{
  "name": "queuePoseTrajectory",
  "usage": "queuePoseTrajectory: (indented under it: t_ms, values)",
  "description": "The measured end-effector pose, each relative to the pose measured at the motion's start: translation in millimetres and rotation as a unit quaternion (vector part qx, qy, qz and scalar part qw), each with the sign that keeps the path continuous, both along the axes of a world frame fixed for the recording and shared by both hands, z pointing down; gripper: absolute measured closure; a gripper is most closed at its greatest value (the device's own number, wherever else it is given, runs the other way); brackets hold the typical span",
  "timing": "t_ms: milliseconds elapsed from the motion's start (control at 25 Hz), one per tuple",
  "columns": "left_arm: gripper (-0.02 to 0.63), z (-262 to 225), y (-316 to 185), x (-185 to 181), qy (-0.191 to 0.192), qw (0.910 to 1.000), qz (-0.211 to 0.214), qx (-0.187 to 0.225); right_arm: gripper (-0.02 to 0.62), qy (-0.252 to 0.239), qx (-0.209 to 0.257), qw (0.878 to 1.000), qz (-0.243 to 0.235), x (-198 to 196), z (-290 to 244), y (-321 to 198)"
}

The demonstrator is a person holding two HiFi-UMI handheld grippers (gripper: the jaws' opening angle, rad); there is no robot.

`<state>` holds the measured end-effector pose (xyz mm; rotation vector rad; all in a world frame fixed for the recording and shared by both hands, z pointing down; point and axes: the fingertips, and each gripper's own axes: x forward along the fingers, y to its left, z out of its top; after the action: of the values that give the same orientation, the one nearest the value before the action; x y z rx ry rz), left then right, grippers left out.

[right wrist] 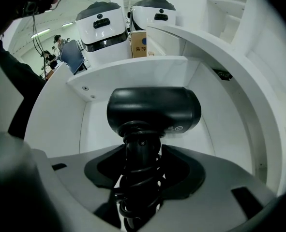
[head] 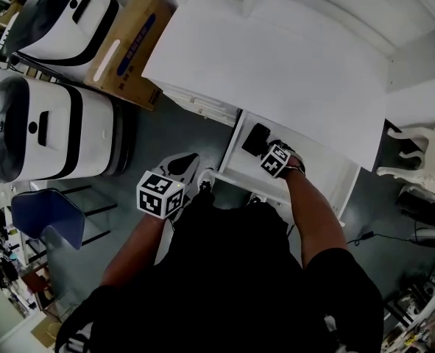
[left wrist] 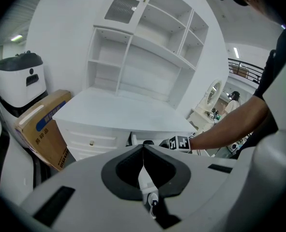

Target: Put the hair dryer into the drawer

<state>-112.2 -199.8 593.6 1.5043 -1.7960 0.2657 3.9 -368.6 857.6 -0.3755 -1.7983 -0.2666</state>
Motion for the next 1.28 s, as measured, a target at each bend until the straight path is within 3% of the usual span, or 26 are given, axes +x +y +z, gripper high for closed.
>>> queuePoseTrajectory:
  t_ms: [240,840,1280]
  values:
    - [0.595,-4,14,-17,-0.010,0.9997,-0.021,-0.003,0.356,0.013,0.013,1.000,-0.013,5,9,-1]
    - [0.595,-5,24,-15,-0.015,0.9997,-0.018,-0.004,0.354,0.026,0.030,0.999,-0.025,7,19,0]
    - [0.595,-6,12,-12,-0.010,0.9999,0.013,0.005,0.353,-0.022,0.059,0.998,-0.015,8,-7,1]
